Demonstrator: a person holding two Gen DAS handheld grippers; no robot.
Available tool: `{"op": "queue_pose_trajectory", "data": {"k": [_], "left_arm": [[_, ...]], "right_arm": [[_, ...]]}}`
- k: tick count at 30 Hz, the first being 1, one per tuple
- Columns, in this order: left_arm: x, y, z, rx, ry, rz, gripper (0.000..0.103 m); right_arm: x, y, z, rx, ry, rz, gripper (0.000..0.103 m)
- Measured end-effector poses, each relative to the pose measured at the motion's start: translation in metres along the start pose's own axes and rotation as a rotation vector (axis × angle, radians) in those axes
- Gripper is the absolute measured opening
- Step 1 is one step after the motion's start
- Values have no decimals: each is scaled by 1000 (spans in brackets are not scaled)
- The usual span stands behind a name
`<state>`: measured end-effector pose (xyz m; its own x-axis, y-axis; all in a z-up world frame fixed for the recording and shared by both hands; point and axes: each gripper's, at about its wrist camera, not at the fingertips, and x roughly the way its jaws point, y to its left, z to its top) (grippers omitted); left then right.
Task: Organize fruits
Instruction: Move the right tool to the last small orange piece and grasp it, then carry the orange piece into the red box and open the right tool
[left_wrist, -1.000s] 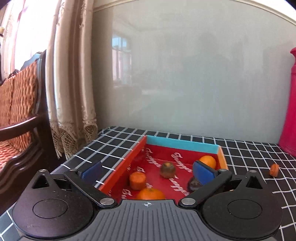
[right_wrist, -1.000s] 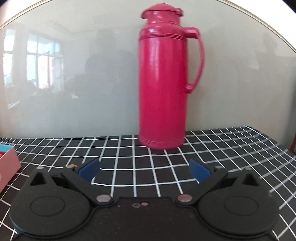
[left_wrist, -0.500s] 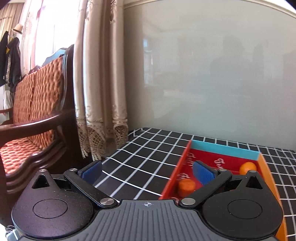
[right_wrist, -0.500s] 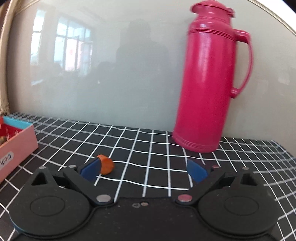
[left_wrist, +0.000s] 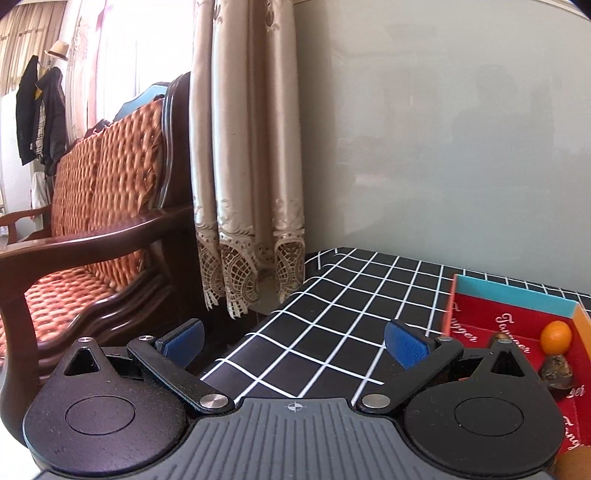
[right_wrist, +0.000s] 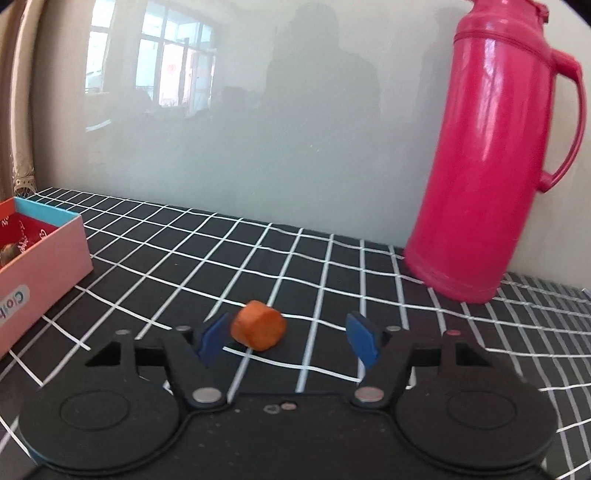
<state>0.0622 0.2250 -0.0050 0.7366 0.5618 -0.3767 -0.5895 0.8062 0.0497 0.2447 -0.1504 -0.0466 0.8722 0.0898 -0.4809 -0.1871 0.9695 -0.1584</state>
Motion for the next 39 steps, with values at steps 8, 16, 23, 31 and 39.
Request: {"op": "queue_pose_trajectory", "data": {"k": [8, 16, 23, 31, 39], "left_arm": [[6, 13, 0, 1, 8, 8, 103], [9, 25, 0, -1, 15, 10, 103], [7, 29, 1, -9, 15, 8, 103], [6, 28, 2, -8, 12, 5, 103], [1, 30, 2, -12, 7, 6, 103]], "right_arm": [[21, 10, 4, 83, 73, -30, 54], [32, 10, 5, 152, 98, -54, 47], [36, 14, 10, 148, 95, -55, 32], [28, 19, 6, 134, 82, -44, 24], [-2, 29, 12, 116, 36, -18, 24]]}}
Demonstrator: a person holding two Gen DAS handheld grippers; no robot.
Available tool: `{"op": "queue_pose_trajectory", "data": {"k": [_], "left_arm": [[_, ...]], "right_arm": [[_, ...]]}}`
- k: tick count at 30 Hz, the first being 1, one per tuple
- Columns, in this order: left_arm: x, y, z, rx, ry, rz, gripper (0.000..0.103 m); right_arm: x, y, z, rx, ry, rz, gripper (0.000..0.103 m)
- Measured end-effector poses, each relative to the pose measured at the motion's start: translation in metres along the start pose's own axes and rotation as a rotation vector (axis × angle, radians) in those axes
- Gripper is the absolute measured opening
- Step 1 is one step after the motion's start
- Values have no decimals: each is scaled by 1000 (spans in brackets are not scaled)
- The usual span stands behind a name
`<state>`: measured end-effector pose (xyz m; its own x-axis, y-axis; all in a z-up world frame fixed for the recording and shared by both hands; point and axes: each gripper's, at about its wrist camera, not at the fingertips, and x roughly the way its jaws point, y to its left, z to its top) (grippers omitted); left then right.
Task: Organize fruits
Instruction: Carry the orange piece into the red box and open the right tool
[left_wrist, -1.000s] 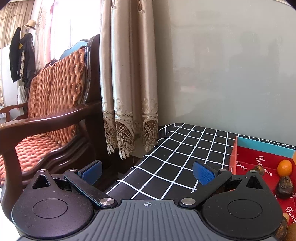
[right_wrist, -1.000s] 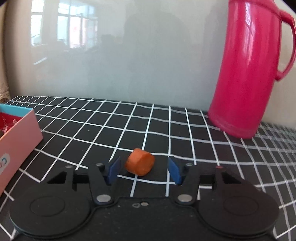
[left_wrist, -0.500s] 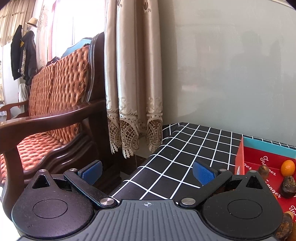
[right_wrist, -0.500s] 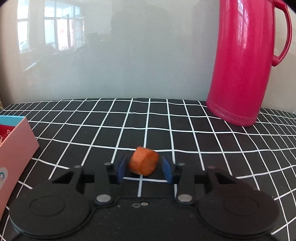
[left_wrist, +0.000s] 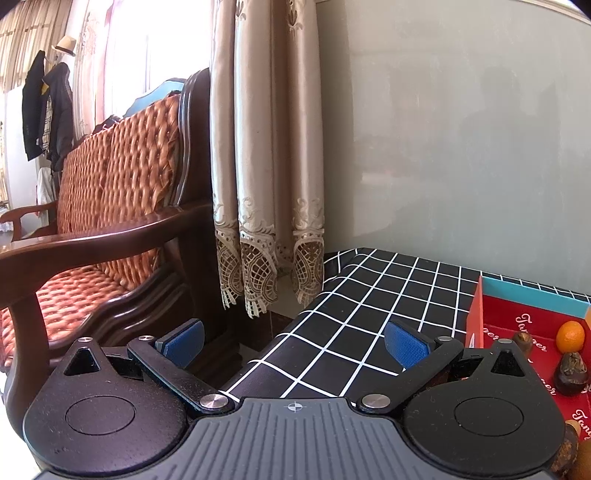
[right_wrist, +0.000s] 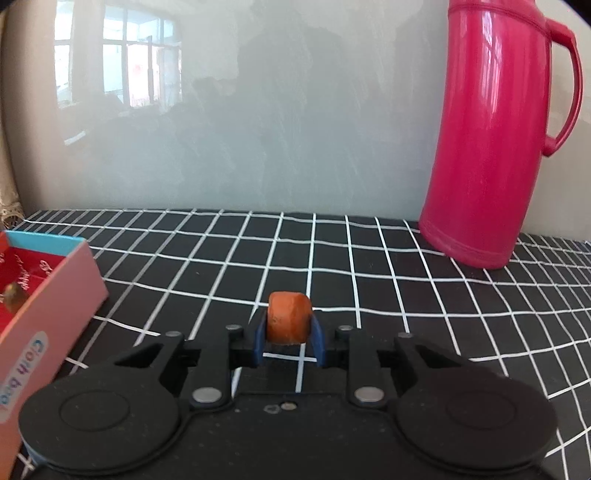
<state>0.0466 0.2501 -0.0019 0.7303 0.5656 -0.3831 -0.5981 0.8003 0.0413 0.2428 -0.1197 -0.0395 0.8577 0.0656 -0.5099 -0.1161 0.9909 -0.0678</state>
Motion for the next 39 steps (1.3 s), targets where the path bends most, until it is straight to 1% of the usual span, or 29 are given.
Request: {"op": "queue_pose_trajectory", "data": {"k": [4, 10, 14, 19, 23, 26, 32, 36, 38, 39], "left_arm": [[-3, -1, 0, 9, -1, -3, 103], [-10, -3, -3, 19, 2, -18, 103], [-22, -7, -9, 34, -2, -30, 103], [-38, -10, -16, 27, 0, -54, 103], [-48, -13, -19, 30, -7, -67, 103], [-54, -14, -22, 27, -4, -81, 103], [-64, -15, -27, 31, -6, -104, 103], [-69, -12, -28, 12, -7, -112, 103], [-73, -12, -30, 10, -4, -118, 103], [-74, -13, -31, 12, -3, -123, 103]], "right_arm": [[-14, 5, 4, -8, -14, 21, 24], [-47, 22, 11, -19, -68, 79, 24], [-66, 46, 12, -51, -97, 158, 24], [-83, 87, 7, -128, -118, 260, 24], [-89, 117, 3, -161, -116, 315, 24], [-87, 130, 1, -163, -106, 336, 24], [-82, 146, -8, -172, -73, 349, 24], [-77, 155, -12, -182, -55, 352, 24], [-74, 158, -16, -209, -45, 357, 32], [-77, 157, -18, -213, -56, 347, 50]]}}
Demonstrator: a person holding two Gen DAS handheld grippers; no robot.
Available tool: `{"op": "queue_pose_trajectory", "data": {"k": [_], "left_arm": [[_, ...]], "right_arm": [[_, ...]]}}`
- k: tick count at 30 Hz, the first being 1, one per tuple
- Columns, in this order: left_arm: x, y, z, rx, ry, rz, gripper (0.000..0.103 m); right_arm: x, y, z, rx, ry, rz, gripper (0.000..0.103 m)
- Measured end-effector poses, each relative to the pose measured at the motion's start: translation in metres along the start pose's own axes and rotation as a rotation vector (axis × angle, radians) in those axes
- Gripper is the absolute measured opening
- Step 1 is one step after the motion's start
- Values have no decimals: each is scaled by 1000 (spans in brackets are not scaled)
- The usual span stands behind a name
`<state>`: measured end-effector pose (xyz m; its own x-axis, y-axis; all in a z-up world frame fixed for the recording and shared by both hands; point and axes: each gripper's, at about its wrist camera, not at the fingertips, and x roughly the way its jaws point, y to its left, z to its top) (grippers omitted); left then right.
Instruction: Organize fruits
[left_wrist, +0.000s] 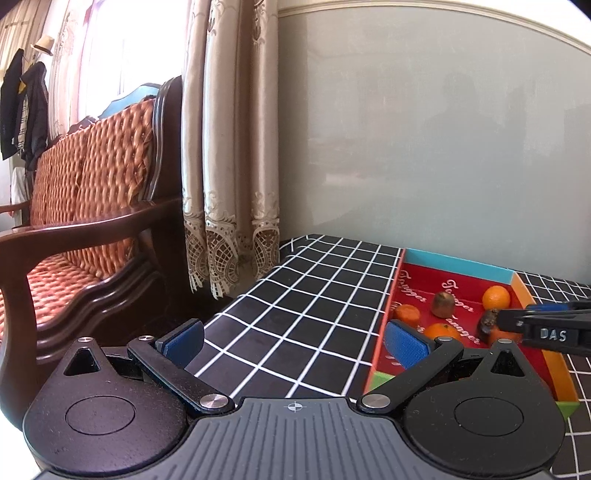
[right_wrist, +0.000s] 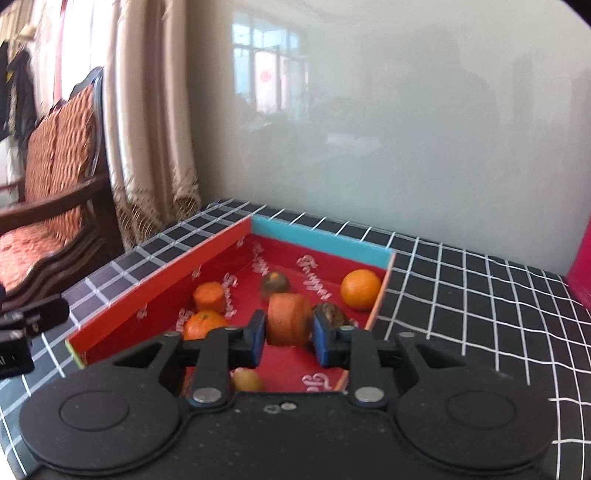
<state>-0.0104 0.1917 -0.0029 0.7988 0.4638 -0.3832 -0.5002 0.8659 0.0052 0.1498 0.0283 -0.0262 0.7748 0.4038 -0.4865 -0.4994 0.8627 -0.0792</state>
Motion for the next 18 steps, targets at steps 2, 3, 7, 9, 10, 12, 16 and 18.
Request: {"op": "queue_pose_trajectory", "data": {"k": [2, 3, 7, 9, 10, 12, 16, 18], "left_arm": [[-5, -3, -2, 4, 2, -16, 103], [-7, -6, -2, 5, 0, -23, 103], [-17, -19, -4, 17, -12, -60, 103], [-21, -26, -4, 17, -14, -85, 103], [-24, -30, -5, 16, -11, -100, 103], [-31, -39, -6, 11, -11, -138, 103], [-50, -62, -10, 16, -33, -209, 103], [-62, -76, -14, 37, -39, -237, 103]], "right_arm": [[-9, -1, -1, 6, -31, -14, 95], [-16, -3, -1, 15, -62, -15, 103], [-47, -21, -4, 52, -137, -58, 103], [-62, -36, -10, 86, -146, -82, 103], [-68, -43, -13, 106, -141, -100, 103], [-83, -59, -22, 139, -142, -126, 103], [-114, -79, -45, 149, -180, -193, 103], [-128, -86, -54, 141, -176, -208, 103]]}}
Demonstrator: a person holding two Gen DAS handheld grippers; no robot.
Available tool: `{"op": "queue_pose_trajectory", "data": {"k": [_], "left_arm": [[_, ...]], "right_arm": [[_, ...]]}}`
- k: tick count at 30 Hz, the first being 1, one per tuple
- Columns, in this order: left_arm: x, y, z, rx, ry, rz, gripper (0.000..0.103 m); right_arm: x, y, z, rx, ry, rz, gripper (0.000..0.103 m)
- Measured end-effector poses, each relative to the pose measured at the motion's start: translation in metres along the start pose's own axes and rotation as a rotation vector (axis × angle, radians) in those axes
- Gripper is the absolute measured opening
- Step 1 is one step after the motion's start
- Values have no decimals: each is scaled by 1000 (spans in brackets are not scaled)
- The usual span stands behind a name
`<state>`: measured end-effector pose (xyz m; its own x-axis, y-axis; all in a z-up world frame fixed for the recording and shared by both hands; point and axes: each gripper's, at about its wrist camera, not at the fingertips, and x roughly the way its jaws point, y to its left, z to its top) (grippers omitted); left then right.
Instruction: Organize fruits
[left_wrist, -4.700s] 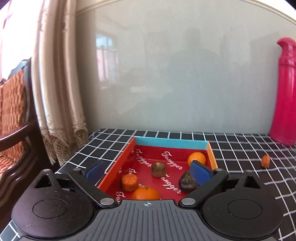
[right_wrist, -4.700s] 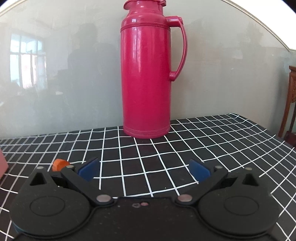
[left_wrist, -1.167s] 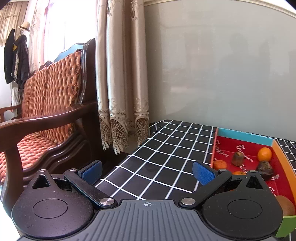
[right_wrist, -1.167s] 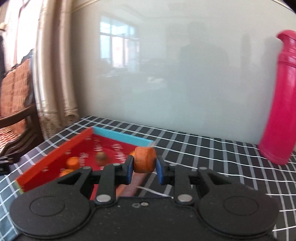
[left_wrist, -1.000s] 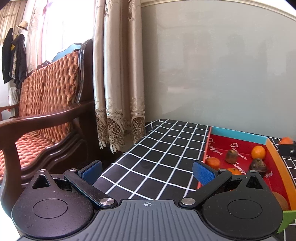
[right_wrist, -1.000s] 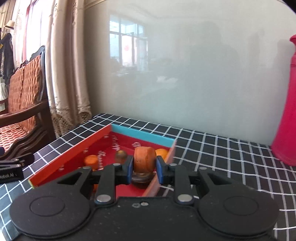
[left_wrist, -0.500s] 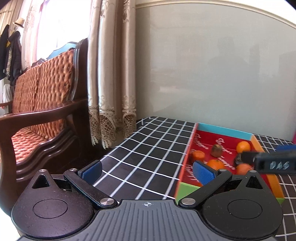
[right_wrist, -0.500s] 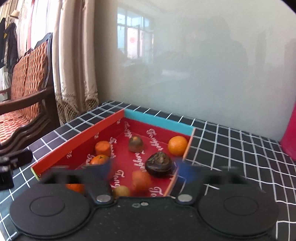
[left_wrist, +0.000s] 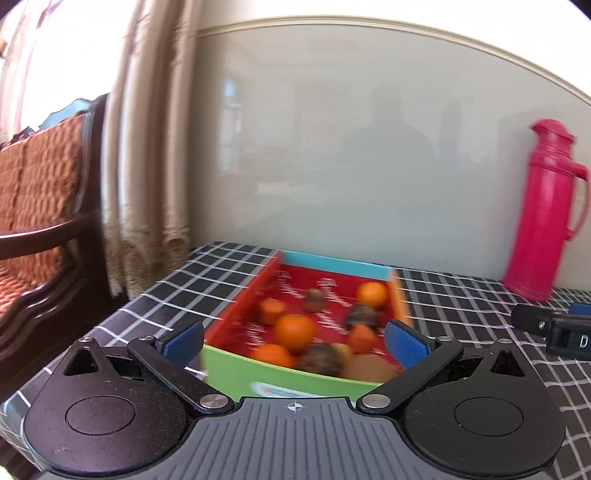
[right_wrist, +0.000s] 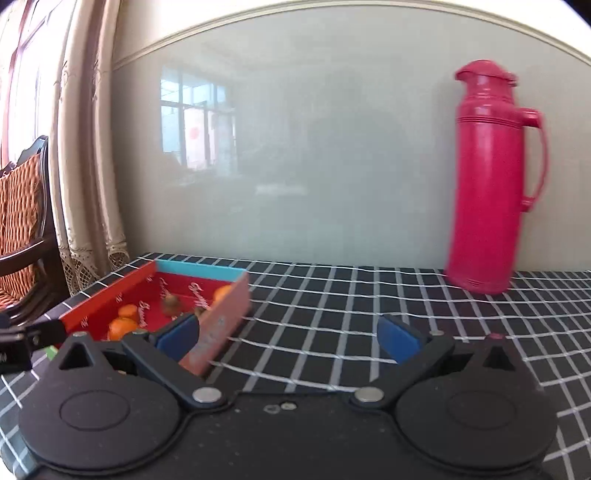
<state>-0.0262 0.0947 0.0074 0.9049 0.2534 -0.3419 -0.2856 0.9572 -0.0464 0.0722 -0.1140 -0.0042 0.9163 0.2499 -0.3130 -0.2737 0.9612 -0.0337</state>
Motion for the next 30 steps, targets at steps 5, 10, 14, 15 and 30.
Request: {"op": "queue_pose_trajectory", "data": {"k": [5, 10, 14, 15, 30], "left_arm": [[-18, -27, -9, 33, 15, -33, 103], [-39, -36, -9, 72, -7, -16, 103], [-48, -34, -9, 114, -26, 11, 103], [-49, -33, -9, 115, -36, 14, 103], [-48, -38, -10, 135, -34, -7, 103]], "right_arm": [[-36, -14, -11, -33, -35, -69, 103], [-64, -34, -21, 34, -51, -92, 103], [-74, -34, -23, 37, -74, -99, 103], [-73, -31, -24, 29, -75, -98, 103], [-44, -18, -37, -11, -9, -107, 103]]}}
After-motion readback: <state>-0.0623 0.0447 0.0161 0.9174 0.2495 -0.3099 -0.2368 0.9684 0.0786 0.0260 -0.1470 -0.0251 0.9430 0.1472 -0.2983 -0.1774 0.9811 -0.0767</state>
